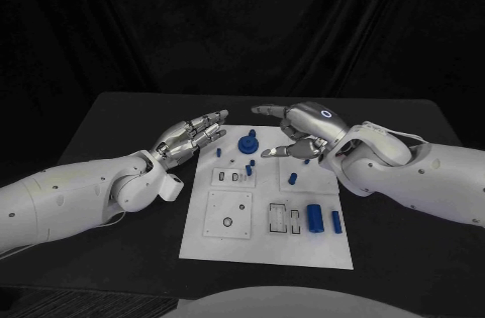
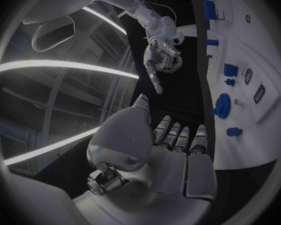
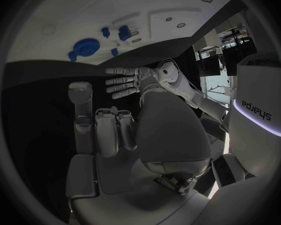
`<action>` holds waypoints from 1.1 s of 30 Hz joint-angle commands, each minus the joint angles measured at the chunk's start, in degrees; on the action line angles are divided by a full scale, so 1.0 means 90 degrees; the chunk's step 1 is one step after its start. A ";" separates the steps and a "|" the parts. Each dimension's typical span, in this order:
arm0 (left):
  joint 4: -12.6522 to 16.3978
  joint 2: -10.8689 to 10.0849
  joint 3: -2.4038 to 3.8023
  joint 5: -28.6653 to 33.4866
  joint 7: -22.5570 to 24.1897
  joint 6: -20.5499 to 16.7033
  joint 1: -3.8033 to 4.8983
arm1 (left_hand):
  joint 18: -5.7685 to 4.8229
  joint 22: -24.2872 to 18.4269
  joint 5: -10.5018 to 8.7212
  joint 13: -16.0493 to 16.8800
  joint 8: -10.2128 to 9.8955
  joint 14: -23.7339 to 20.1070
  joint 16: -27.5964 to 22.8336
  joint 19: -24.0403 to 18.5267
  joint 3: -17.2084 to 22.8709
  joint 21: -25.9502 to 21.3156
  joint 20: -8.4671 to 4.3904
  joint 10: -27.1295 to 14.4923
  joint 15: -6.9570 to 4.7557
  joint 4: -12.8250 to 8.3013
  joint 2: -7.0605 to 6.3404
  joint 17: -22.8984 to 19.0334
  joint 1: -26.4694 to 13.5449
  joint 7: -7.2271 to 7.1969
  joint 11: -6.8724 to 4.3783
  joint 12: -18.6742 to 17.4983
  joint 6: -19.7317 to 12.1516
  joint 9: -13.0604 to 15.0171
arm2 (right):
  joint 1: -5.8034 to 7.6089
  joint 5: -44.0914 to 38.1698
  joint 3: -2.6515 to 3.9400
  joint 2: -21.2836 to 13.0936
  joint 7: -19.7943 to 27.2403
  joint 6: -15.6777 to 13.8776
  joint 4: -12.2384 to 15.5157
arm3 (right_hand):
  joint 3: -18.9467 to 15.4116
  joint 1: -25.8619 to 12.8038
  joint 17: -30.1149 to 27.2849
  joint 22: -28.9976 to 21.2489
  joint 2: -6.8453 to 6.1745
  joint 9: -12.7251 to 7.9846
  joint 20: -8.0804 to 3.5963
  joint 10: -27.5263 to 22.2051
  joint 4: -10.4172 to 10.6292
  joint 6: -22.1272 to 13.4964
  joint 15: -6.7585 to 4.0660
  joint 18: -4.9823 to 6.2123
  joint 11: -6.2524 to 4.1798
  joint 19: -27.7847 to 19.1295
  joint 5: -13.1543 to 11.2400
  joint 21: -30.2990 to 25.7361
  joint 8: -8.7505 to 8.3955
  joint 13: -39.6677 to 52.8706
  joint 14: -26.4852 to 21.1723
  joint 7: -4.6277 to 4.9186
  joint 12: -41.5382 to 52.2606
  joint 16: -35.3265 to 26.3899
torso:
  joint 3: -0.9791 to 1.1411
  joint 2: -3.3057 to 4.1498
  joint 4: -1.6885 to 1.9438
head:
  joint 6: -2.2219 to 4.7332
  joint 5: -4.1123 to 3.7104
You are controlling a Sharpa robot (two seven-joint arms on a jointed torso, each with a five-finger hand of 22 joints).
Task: Assemble the parts on the task board
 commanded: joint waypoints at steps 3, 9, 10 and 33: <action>0.0117 -0.0092 0.0010 -0.0511 0.1365 -0.0932 0.0106 | 0.0077 0.0042 -0.0194 0.0044 -0.0041 0.0116 0.0084 0.0109 -0.0330 0.0107 0.0092 0.0111 0.0076 0.0055 -0.0052 0.0033 -0.0069 0.0025 0.0181 0.0325 -0.0081 -0.0005 | 0.0190 -0.0016 0.0003 -0.0458 0.0173 -0.0760 0.0341 | 0.0031 -0.0034 0.1166 0.0564 0.0095 0.0003 0.0005 -0.0014 0.0009 0.0124 0.0070 0.0033 0.0073 -0.0066 -0.0017 -0.0023 0.0017 0.1144 0.0342 0.0016 -0.0026 -0.0038 | 0.0011 -0.0024 -0.0033 | 0.0023 0.0003; 0.0204 -0.0141 0.0012 -0.1058 0.1227 -0.1586 0.0353 | 0.0062 0.0501 0.0096 0.0279 0.0021 0.2027 0.1154 0.1670 -0.0340 0.1095 0.0207 0.1013 0.0294 -0.0116 -0.0002 0.0601 0.0387 0.0197 0.0506 0.2213 0.0223 0.0029 | 0.0276 0.0025 0.0002 -0.0865 0.0118 -0.0657 0.0460 | 0.0139 -0.0041 0.1229 0.0612 0.0345 0.0028 0.0027 0.0065 -0.0013 0.0408 0.0080 0.0009 0.0085 0.0002 -0.0017 0.0180 0.0094 0.1204 0.0379 0.0030 0.0045 0.0046 | 0.0045 -0.0086 -0.0086 | 0.0009 0.0052; 0.0215 -0.0147 0.0012 -0.1173 0.1145 -0.1679 0.0407 | 0.0009 0.0720 0.0125 0.0376 0.0056 0.2751 0.1741 0.2472 -0.0329 0.1587 0.0306 0.1366 0.0445 -0.0109 -0.0027 0.0811 0.0457 0.0311 0.0649 0.2631 0.0366 0.0048 | 0.0282 0.0095 0.0001 -0.0903 0.0098 -0.0547 0.0449 | 0.0150 -0.0038 0.1234 0.0616 0.0377 0.0030 0.0029 0.0076 -0.0017 0.0440 0.0081 0.0007 0.0086 0.0012 -0.0017 0.0199 0.0102 0.1211 0.0383 0.0034 0.0054 0.0054 | 0.0051 -0.0102 -0.0089 | 0.0003 0.0051; 0.0457 0.0167 0.0012 -0.2878 -0.4642 -0.0481 0.1772 | -0.0847 0.9031 -0.0683 0.9818 0.1593 0.9895 0.9933 0.8732 -0.1596 0.9617 -0.0387 0.9738 -0.0331 0.0035 0.0231 0.9953 -0.1015 0.0736 -0.0097 0.8811 0.3836 0.0715 | 0.0281 0.0750 0.0000 -0.1047 -0.0507 0.0935 0.0229 | 0.0165 0.0246 0.1324 0.0692 0.0946 0.0143 0.0057 0.0270 -0.0192 0.1884 0.0102 -0.0038 0.0130 0.0257 0.0480 0.0634 0.0485 0.1326 0.0474 0.0108 0.0204 0.0192 | 0.0289 -0.0303 -0.0270 | -0.0098 0.0224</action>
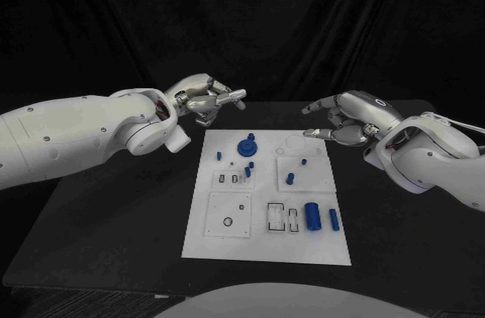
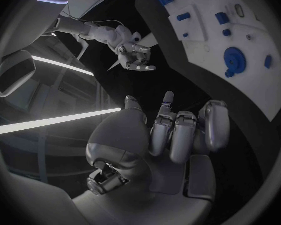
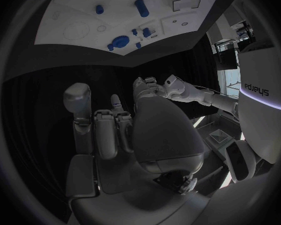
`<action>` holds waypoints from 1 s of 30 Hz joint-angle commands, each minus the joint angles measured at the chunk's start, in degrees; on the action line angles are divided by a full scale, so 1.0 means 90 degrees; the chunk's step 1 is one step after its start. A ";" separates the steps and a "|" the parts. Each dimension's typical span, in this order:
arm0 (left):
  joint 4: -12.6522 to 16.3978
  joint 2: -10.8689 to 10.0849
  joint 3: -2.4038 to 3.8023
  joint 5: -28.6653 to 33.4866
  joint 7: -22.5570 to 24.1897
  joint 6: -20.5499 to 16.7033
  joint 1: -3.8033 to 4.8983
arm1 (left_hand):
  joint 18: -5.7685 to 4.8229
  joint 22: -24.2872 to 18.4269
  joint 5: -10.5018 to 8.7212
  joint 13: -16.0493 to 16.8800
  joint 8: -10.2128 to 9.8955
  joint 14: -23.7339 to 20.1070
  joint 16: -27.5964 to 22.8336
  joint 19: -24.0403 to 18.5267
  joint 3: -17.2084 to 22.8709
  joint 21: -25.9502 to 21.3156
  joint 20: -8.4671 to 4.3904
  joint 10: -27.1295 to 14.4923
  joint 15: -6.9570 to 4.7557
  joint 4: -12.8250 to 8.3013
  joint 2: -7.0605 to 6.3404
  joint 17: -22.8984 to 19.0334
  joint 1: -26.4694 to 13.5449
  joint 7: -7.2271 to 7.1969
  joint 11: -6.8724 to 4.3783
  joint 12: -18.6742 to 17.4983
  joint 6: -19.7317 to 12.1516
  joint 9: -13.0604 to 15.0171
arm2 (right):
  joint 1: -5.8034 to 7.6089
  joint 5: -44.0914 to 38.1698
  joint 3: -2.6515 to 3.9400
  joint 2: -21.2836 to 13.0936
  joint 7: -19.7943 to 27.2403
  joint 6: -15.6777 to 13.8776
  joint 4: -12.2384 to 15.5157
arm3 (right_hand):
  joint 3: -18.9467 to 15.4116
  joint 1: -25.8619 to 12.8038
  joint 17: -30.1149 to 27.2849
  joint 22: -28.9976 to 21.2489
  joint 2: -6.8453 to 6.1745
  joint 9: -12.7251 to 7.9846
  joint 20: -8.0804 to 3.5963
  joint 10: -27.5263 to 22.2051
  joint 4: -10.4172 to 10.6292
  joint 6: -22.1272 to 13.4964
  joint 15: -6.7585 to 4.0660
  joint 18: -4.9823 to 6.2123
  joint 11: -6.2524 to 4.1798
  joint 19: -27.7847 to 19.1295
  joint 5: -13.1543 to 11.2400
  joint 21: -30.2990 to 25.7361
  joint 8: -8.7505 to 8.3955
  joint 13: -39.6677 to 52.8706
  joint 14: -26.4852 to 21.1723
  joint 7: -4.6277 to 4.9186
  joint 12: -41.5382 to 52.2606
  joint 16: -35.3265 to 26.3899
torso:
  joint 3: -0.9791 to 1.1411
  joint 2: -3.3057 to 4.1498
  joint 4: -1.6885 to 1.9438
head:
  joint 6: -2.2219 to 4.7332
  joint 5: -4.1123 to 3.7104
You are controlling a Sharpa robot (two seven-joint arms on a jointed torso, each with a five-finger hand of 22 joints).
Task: Assemble the parts on the task board
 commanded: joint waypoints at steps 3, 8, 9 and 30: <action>0.0052 0.0131 0.0005 -0.0826 -0.2435 0.0959 0.0121 | -0.0187 0.1223 0.0056 0.1671 0.0455 0.0655 0.0017 0.0966 0.0068 0.0394 -0.0043 0.0674 -0.0180 -0.0021 -0.0020 0.1672 -0.0123 -0.0171 -0.0185 0.0021 0.0339 0.0351 | -0.0027 0.0091 0.0004 0.0043 -0.0280 0.0385 -0.0048 | -0.0010 0.0018 0.1325 0.0692 0.0098 -0.0017 0.0009 0.0204 -0.0038 0.0043 0.0010 -0.0039 0.0016 0.0025 0.0159 -0.0016 0.0012 0.1326 0.0476 -0.0011 0.0024 0.0010 | 0.0084 -0.0027 -0.0067 | -0.0077 0.0011; 0.0047 0.0344 0.0005 -0.1267 -0.3608 0.1358 0.0170 | -0.0200 0.1294 0.0156 0.1671 0.1019 0.0655 0.0017 0.1036 0.0289 0.0409 -0.0183 0.0674 -0.0325 -0.0045 0.0010 0.1672 -0.0190 -0.0328 -0.0339 0.0021 0.0443 0.0963 | -0.0075 0.0092 0.0004 0.0047 -0.0214 0.0259 -0.0087 | -0.0037 0.0030 0.1313 0.0684 0.0107 -0.0047 0.0002 0.0171 -0.0058 -0.0029 0.0000 -0.0033 -0.0001 0.0011 0.0238 -0.0049 -0.0042 0.1301 0.0470 -0.0039 -0.0002 -0.0005 | 0.0113 -0.0029 -0.0092 | -0.0161 -0.0037; 0.0020 0.0432 0.0005 -0.1359 -0.3900 0.1502 0.0177 | -0.0205 0.1313 0.0243 0.1671 0.1145 0.0655 0.0017 0.1061 0.0342 0.0413 -0.0209 0.0674 -0.0352 -0.0050 0.0014 0.1672 -0.0225 -0.0357 -0.0367 0.0021 0.0439 0.1121 | -0.0092 0.0092 0.0004 0.0041 -0.0171 0.0156 -0.0102 | -0.0040 0.0034 0.1319 0.0684 0.0108 -0.0049 0.0000 0.0177 -0.0062 -0.0032 -0.0003 -0.0032 -0.0004 0.0011 0.0260 -0.0049 -0.0046 0.1305 0.0473 -0.0041 0.0002 0.0003 | 0.0111 -0.0029 -0.0089 | -0.0178 -0.0049; -0.0385 0.1175 0.0003 -0.1571 -0.5145 0.2715 0.0181 | -0.0208 0.1339 0.0791 0.1671 0.1651 0.0655 0.0017 0.1125 0.1041 0.0372 -0.0516 0.0674 -0.0656 -0.0581 -0.0221 0.1672 0.0091 -0.0649 -0.0666 0.0021 0.0472 0.2451 | -0.0221 0.0093 0.0004 0.0085 -0.0129 0.0121 -0.0247 | -0.0056 0.0056 0.1336 0.0692 0.0156 -0.0056 -0.0016 0.0212 -0.0092 0.0001 -0.0021 -0.0037 -0.0018 0.0026 0.0466 -0.0008 -0.0050 0.1331 0.0485 -0.0048 0.0031 0.0027 | 0.0107 -0.0045 -0.0090 | -0.0227 0.0012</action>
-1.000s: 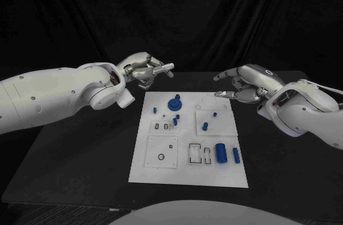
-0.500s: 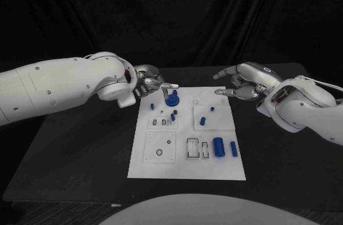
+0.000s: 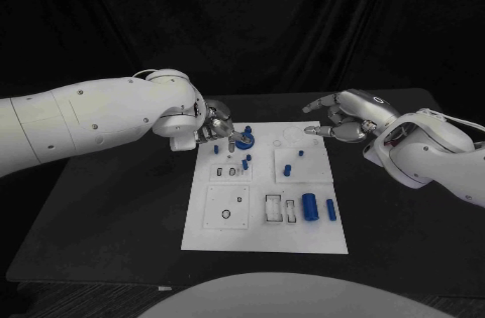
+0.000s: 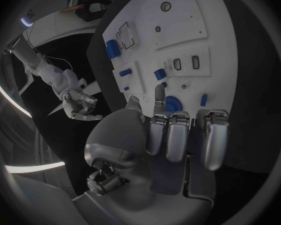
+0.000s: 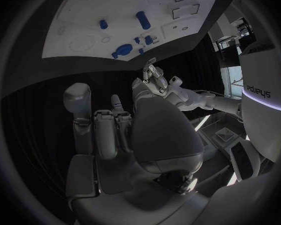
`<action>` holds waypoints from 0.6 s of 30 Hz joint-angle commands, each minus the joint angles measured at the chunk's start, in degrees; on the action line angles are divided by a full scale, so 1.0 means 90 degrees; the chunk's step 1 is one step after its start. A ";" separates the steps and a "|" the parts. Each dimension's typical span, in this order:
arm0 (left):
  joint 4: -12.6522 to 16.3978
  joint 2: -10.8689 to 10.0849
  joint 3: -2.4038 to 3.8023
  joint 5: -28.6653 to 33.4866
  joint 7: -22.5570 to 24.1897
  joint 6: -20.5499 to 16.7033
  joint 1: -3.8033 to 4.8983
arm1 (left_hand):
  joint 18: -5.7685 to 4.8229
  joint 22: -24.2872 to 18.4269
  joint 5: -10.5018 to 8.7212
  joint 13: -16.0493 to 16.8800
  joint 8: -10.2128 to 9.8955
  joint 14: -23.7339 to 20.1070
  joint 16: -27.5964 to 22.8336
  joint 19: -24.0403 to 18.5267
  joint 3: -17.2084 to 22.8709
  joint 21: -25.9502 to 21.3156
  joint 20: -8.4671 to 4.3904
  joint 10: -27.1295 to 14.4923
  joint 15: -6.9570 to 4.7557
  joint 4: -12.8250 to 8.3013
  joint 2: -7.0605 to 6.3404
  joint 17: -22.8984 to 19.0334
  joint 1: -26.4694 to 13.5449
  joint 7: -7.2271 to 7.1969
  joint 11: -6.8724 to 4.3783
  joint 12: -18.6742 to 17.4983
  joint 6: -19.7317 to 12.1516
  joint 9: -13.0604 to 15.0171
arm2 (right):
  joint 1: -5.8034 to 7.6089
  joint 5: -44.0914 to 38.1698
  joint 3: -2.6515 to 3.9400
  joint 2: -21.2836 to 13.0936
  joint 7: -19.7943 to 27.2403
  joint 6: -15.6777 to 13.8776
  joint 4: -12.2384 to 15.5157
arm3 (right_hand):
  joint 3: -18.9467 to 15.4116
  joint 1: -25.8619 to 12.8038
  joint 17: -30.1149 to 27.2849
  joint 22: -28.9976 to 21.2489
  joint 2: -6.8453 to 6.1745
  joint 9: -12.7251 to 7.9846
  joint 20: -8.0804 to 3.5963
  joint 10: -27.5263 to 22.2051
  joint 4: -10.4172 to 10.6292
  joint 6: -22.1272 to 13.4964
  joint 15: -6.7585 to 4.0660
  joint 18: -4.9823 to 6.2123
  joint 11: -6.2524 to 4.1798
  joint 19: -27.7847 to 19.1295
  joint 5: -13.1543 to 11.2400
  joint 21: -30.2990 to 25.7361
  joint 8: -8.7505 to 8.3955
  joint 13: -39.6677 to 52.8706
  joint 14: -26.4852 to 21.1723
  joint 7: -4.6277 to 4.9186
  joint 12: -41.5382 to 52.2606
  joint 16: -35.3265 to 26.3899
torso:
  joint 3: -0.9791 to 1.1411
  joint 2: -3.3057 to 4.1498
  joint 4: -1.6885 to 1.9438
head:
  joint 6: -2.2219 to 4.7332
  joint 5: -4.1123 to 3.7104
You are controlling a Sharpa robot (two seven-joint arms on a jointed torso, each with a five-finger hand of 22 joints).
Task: Assemble the parts on the task board
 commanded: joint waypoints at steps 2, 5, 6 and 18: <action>-0.0049 0.0054 0.0005 -0.0070 -0.0356 0.0476 0.0006 | -0.0122 0.1127 -0.0083 0.1663 -0.0063 0.0672 0.0017 0.0030 0.0058 -0.0010 -0.0055 0.0665 -0.0055 -0.0097 -0.0031 0.1673 0.0067 -0.0028 -0.0069 0.0021 0.0026 0.0058 | -0.0031 0.0003 0.0004 -0.0007 -0.0041 -0.0053 -0.0026 | 0.0008 0.0017 0.1336 0.0693 0.0065 -0.0006 -0.0017 0.0212 -0.0029 0.0016 -0.0021 -0.0038 -0.0017 0.0027 0.0023 -0.0021 -0.0023 0.1332 0.0485 -0.0013 0.0008 0.0000 | -0.0005 -0.0001 0.0009 | 0.0001 0.0027; -0.0102 0.0126 0.0005 -0.0070 -0.0416 0.0572 -0.0015 | -0.0121 0.1126 -0.0178 0.1663 -0.0066 0.0672 0.0017 0.0031 0.0114 -0.0016 -0.0070 0.0665 -0.0070 -0.0089 -0.0013 0.1673 -0.0020 -0.0053 -0.0087 0.0021 0.0139 0.0159 | -0.0052 0.0003 0.0004 -0.0019 -0.0035 -0.0060 -0.0043 | 0.0006 0.0014 0.1338 0.0691 0.0070 -0.0006 -0.0017 0.0210 -0.0027 0.0020 -0.0020 -0.0037 -0.0016 0.0024 0.0040 -0.0027 -0.0023 0.1330 0.0486 -0.0010 0.0006 0.0002 | -0.0005 0.0000 0.0014 | 0.0001 0.0044; -0.0118 0.0151 0.0004 -0.0071 -0.0424 0.0602 -0.0022 | -0.0118 0.1115 -0.0178 0.1663 -0.0062 0.0672 0.0017 0.0019 0.0121 -0.0022 -0.0073 0.0665 -0.0073 -0.0086 -0.0012 0.1673 -0.0037 -0.0058 -0.0091 0.0021 0.0155 0.0178 | -0.0058 0.0003 0.0004 -0.0023 -0.0032 -0.0061 -0.0045 | 0.0006 0.0014 0.1338 0.0691 0.0070 -0.0006 -0.0017 0.0210 -0.0027 0.0020 -0.0020 -0.0037 -0.0016 0.0024 0.0040 -0.0027 -0.0023 0.1330 0.0486 -0.0010 0.0006 0.0002 | -0.0009 0.0000 0.0014 | 0.0001 0.0055; -0.0376 0.0465 0.0003 -0.0071 -0.0332 0.0653 -0.0188 | -0.0099 0.1055 -0.0048 0.1663 -0.0101 0.0672 0.0017 -0.0055 0.0226 -0.0058 -0.0094 0.0665 -0.0092 -0.0105 0.0024 0.1673 -0.0096 -0.0079 -0.0111 0.0021 0.0168 0.0314 | -0.0078 0.0003 0.0004 -0.0040 -0.0005 -0.0057 -0.0063 | 0.0004 0.0013 0.1338 0.0688 0.0081 -0.0008 -0.0018 0.0212 -0.0028 0.0025 -0.0018 -0.0036 -0.0013 0.0020 0.0079 -0.0037 -0.0024 0.1332 0.0486 -0.0005 0.0008 0.0002 | -0.0008 0.0001 0.0009 | 0.0001 0.0149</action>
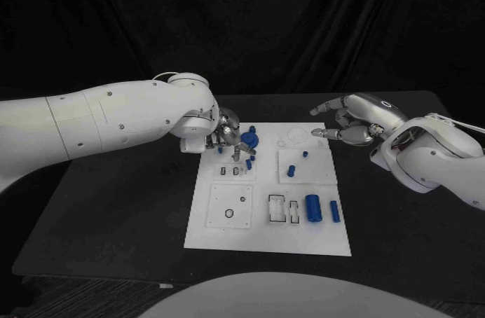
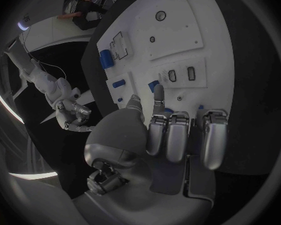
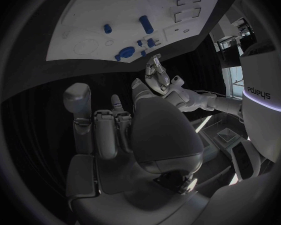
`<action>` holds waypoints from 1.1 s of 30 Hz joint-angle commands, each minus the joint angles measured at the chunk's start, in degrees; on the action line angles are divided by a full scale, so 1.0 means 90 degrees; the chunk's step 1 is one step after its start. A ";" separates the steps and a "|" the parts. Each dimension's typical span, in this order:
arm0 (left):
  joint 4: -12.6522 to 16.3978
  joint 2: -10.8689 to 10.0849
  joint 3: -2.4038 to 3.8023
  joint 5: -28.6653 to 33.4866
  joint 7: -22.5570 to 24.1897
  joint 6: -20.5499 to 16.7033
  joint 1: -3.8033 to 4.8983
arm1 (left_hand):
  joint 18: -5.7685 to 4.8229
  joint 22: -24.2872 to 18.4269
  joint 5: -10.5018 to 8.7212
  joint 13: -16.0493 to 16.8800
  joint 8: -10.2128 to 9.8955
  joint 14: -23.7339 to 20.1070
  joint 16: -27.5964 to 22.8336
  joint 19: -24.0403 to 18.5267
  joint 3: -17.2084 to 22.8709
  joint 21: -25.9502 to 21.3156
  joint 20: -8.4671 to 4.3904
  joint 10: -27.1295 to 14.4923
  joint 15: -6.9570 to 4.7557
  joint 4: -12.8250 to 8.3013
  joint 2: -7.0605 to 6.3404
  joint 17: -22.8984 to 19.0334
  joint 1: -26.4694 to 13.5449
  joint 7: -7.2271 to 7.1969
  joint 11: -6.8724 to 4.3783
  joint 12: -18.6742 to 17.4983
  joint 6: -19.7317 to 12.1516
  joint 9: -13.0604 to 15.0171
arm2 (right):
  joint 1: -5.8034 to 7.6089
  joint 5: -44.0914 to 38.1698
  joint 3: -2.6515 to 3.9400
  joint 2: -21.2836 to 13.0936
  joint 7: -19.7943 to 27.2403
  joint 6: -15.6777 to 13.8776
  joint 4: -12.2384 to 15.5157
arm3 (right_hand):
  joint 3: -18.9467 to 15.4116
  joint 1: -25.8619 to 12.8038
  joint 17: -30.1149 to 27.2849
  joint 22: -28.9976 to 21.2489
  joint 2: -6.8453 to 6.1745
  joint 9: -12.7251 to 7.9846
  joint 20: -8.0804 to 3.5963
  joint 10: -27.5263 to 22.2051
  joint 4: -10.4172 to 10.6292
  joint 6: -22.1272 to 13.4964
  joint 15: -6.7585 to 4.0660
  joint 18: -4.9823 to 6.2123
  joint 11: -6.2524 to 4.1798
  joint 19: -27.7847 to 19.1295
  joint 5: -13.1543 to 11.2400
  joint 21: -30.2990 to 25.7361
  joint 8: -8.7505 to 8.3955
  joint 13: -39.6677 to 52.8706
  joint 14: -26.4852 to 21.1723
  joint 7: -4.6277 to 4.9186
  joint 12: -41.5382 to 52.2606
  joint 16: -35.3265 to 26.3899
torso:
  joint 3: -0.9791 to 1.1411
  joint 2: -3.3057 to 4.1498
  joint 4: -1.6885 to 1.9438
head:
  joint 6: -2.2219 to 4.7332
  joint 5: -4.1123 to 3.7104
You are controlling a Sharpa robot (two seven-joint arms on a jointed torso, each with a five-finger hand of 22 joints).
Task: Assemble the parts on the task board
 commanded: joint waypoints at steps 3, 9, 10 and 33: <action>-0.0140 0.0090 0.0005 -0.0008 0.0072 0.0160 -0.0083 | -0.0096 0.1046 0.0068 0.1662 -0.0047 0.0673 0.0017 -0.0045 0.0090 -0.0040 -0.0030 0.0665 -0.0052 -0.0020 0.0030 0.1674 -0.0078 -0.0017 -0.0069 0.0021 0.0028 0.0059 | -0.0016 -0.0002 0.0005 0.0003 0.0002 -0.0059 -0.0007 | 0.0004 -0.0012 0.1337 0.0688 0.0059 -0.0008 -0.0018 0.0212 -0.0029 0.0026 -0.0018 -0.0037 -0.0013 0.0020 0.0039 -0.0038 -0.0024 0.1328 0.0486 -0.0005 0.0011 0.0002 | -0.0002 -0.0004 -0.0008 | 0.0001 0.0038; -0.0341 0.0207 0.0005 -0.0008 0.0158 0.0142 -0.0213 | -0.0091 0.1031 0.0107 0.1662 -0.0083 0.0673 0.0017 -0.0063 0.0143 -0.0050 -0.0034 0.0665 -0.0055 -0.0036 0.0048 0.1674 -0.0085 -0.0018 -0.0071 0.0021 0.0020 0.0097 | -0.0039 -0.0002 0.0005 0.0011 0.0016 -0.0096 -0.0038 | 0.0004 -0.0010 0.1337 0.0688 0.0061 -0.0008 -0.0018 0.0210 -0.0032 0.0029 -0.0018 -0.0036 -0.0012 0.0018 0.0051 -0.0042 -0.0024 0.1326 0.0486 -0.0003 0.0009 0.0001 | 0.0003 -0.0004 -0.0012 | 0.0001 0.0073; -0.0371 0.0229 0.0005 -0.0008 0.0169 0.0142 -0.0232 | -0.0088 0.1021 0.0090 0.1662 -0.0097 0.0673 0.0017 -0.0076 0.0158 -0.0057 -0.0036 0.0665 -0.0056 -0.0047 0.0044 0.1674 -0.0085 -0.0017 -0.0072 0.0021 0.0017 0.0111 | -0.0047 -0.0002 0.0005 0.0012 0.0020 -0.0098 -0.0042 | 0.0004 -0.0009 0.1334 0.0686 0.0062 -0.0008 -0.0018 0.0203 -0.0033 0.0031 -0.0018 -0.0035 -0.0012 0.0016 0.0054 -0.0051 -0.0023 0.1320 0.0484 -0.0002 0.0004 -0.0002 | 0.0001 -0.0005 -0.0001 | 0.0001 0.0062; -0.0649 0.0460 0.0006 -0.0008 0.0389 0.0172 -0.0350 | -0.0054 0.0918 0.0172 0.1662 -0.0334 0.0673 0.0017 -0.0208 0.0464 -0.0138 -0.0042 0.0665 -0.0058 -0.0224 0.0065 0.1674 -0.0084 -0.0010 -0.0070 0.0021 -0.0004 0.0303 | -0.0076 -0.0002 0.0005 0.0100 0.0041 -0.0078 -0.0113 | 0.0005 0.0009 0.1305 0.0672 0.0064 -0.0007 -0.0018 0.0153 -0.0049 0.0048 -0.0016 -0.0026 -0.0006 -0.0002 0.0067 -0.0106 -0.0017 0.1281 0.0469 0.0007 -0.0035 -0.0039 | -0.0001 -0.0009 0.0000 | 0.0001 0.0075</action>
